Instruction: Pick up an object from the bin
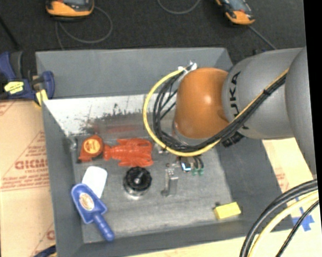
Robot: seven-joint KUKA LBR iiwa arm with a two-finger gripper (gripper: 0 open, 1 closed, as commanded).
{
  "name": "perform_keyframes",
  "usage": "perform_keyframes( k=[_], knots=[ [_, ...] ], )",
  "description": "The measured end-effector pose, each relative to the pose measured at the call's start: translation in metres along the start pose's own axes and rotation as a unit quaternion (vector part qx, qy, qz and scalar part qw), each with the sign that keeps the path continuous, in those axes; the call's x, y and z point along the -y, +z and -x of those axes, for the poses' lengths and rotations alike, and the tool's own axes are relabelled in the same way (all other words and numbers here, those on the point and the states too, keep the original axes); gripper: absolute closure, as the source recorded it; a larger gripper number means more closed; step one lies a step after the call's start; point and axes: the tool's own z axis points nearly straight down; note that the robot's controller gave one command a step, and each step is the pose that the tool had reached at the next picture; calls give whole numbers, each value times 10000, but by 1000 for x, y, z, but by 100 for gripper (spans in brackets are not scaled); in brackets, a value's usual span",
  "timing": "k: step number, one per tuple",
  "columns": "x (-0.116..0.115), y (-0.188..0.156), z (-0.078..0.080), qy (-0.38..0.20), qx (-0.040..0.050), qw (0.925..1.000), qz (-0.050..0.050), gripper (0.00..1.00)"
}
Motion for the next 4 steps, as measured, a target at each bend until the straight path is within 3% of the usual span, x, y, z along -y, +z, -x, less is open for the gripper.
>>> perform_keyframes(
  k=[1, 3, 4],
  knots=[
    [0, -1, 1, 4, 14, 10000, 0, 0],
    [-19, 68, 25, -451, 13, 9990, -2, 0],
    [-33, 72, 21, -861, 33, 9963, -13, 0]
  ],
)
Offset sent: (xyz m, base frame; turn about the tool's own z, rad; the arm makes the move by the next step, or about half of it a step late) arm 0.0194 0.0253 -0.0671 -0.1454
